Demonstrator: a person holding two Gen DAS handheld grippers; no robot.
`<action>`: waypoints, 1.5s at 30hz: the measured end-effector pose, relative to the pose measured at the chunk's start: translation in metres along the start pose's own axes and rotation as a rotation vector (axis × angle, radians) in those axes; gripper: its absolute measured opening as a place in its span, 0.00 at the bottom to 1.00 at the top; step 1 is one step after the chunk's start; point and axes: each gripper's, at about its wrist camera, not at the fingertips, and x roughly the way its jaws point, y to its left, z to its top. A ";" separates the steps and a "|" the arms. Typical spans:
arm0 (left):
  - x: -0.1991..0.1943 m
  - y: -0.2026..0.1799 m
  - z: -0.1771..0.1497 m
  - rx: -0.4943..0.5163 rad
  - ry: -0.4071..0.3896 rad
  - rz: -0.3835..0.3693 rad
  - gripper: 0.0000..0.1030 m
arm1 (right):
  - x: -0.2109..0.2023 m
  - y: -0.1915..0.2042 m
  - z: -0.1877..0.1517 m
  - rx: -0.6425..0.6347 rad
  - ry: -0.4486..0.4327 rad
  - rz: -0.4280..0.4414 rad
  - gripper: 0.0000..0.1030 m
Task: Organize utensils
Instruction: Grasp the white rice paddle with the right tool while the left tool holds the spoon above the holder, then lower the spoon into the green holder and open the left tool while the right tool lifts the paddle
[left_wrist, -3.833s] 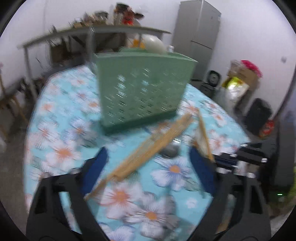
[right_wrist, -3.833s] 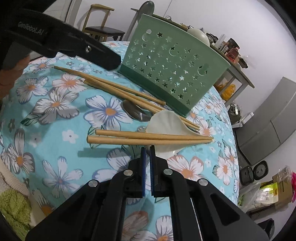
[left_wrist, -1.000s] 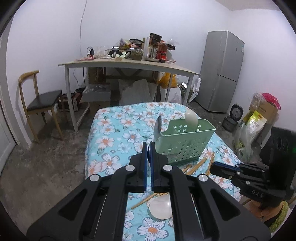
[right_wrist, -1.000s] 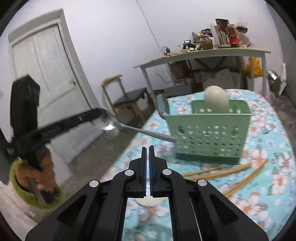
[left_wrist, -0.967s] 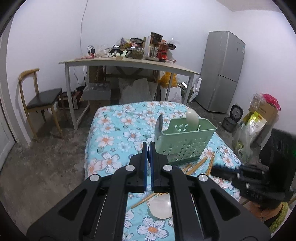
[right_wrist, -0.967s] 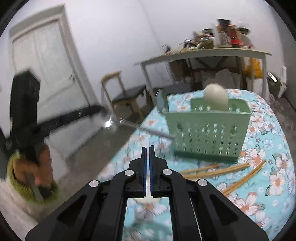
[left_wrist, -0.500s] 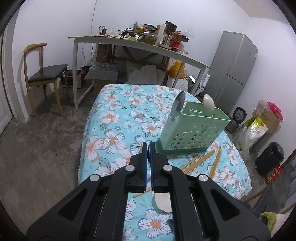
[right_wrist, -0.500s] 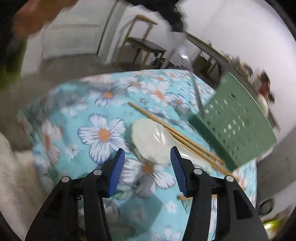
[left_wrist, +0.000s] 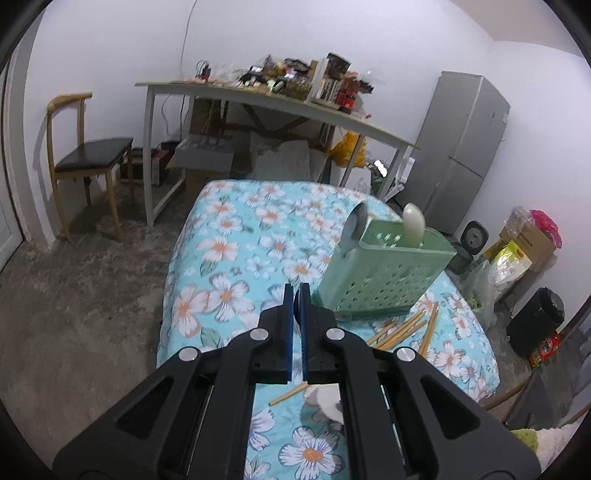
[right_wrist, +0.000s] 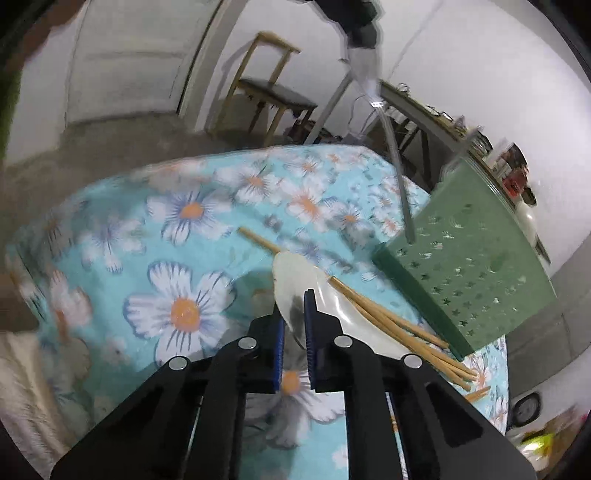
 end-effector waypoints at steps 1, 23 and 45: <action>-0.005 -0.003 0.005 0.014 -0.017 -0.004 0.02 | -0.006 -0.006 0.002 0.026 -0.011 0.002 0.07; -0.013 -0.093 0.117 0.296 -0.213 0.030 0.02 | -0.115 -0.198 -0.027 0.628 -0.280 0.067 0.03; 0.041 -0.147 0.138 0.368 -0.159 -0.046 0.02 | -0.144 -0.280 -0.063 0.807 -0.436 0.018 0.03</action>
